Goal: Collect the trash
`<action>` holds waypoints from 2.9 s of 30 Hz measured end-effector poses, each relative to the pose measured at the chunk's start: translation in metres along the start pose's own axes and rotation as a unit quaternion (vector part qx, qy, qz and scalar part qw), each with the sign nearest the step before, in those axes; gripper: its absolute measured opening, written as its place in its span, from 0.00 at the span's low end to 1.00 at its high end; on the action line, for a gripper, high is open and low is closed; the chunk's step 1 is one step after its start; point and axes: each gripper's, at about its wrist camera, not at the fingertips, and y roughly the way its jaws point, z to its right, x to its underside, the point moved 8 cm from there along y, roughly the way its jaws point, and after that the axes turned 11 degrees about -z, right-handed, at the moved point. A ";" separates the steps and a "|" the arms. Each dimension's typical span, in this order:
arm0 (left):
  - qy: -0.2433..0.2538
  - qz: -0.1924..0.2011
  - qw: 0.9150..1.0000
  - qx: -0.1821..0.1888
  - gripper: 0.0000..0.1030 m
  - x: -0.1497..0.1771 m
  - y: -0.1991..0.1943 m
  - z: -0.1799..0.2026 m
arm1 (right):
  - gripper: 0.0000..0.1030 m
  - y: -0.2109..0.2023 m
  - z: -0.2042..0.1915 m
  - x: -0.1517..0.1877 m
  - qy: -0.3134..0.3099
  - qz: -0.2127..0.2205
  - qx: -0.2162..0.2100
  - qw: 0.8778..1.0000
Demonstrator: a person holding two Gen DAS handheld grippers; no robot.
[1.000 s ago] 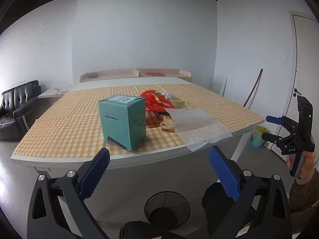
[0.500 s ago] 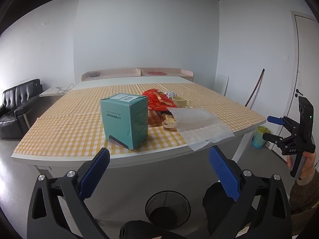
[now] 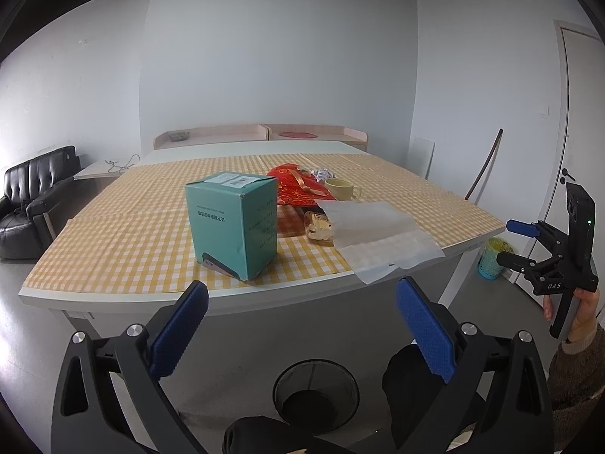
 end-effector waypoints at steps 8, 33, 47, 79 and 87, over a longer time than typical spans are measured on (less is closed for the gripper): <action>-0.028 -0.005 0.996 -0.083 0.96 -0.007 0.027 -0.002 | 0.98 0.021 -0.005 -0.004 -0.004 -0.008 -0.034 0.999; -0.146 0.013 0.961 -0.235 0.96 -0.076 0.153 -0.034 | 0.98 0.137 -0.034 -0.018 -0.156 -0.080 -0.066 0.982; -0.199 0.033 0.917 -0.344 0.96 -0.104 0.187 -0.043 | 0.72 0.177 -0.046 -0.017 -0.199 -0.102 -0.056 0.973; -0.145 0.039 0.947 -0.283 0.85 -0.076 0.145 -0.043 | 0.08 0.127 -0.056 -0.017 -0.104 -0.087 -0.109 0.985; -0.108 0.023 0.970 -0.215 0.85 -0.063 0.121 -0.028 | 0.08 0.089 -0.073 -0.004 -0.119 -0.072 -0.097 0.986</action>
